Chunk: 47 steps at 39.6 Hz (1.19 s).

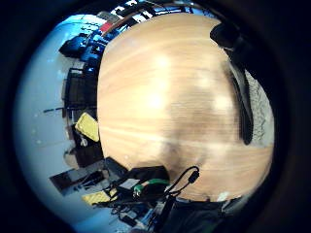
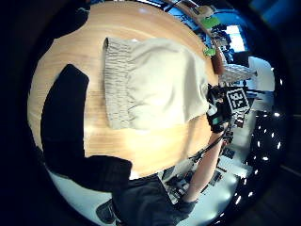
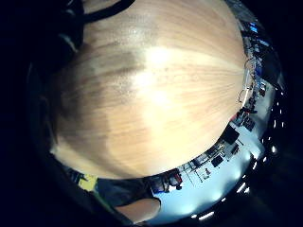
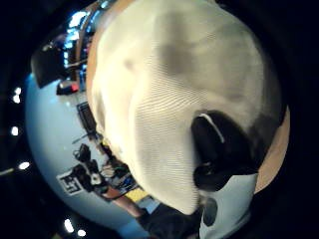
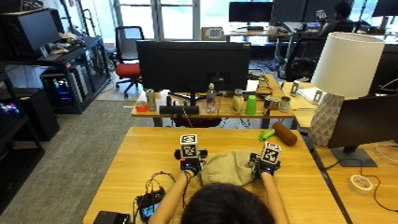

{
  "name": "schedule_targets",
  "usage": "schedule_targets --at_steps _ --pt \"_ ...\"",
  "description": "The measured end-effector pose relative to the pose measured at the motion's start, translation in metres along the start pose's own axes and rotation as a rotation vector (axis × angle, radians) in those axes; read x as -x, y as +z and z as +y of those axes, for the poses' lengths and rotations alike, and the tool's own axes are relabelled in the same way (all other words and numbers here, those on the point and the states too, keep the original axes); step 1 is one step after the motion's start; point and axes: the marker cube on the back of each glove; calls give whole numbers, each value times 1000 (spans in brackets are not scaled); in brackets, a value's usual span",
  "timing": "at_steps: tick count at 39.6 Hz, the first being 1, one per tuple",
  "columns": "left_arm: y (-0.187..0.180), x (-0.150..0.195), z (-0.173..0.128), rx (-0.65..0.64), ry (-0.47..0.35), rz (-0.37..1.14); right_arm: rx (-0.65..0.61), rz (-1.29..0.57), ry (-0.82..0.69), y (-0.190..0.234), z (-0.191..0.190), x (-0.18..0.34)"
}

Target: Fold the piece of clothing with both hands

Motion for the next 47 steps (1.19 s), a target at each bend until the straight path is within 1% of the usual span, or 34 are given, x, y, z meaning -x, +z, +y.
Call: schedule_targets --at_steps 3,6,10,16,20,24,28,30,33,37,44,47 --pt "5 1 -4 -20 -14 11 -103 30 1 1 -9 3" --pt "11 -5 -6 -25 18 54 -193 32 45 -2 -15 1" --pt "22 -16 -8 -17 65 108 -274 22 -19 -5 -18 3" --pt "45 -34 -10 -1 122 136 -307 19 -56 -4 -17 5" --pt "70 -49 -10 44 141 158 -333 22 -61 -4 -18 7" --pt "92 -66 -2 150 177 152 -323 31 -41 -5 -17 5" --pt "107 -79 6 245 198 42 -294 37 -56 -5 -16 4" --pt "109 -81 6 257 201 19 -280 32 -70 -6 -16 5" --pt "110 -80 6 264 181 35 -267 34 -59 -9 -15 5" --pt "114 -78 12 359 142 83 -217 19 -30 -14 -12 4" --pt "115 -78 12 371 161 154 -164 -107 -46 -44 4 14" --pt "112 -77 10 377 167 169 -180 -113 -76 -59 17 29"
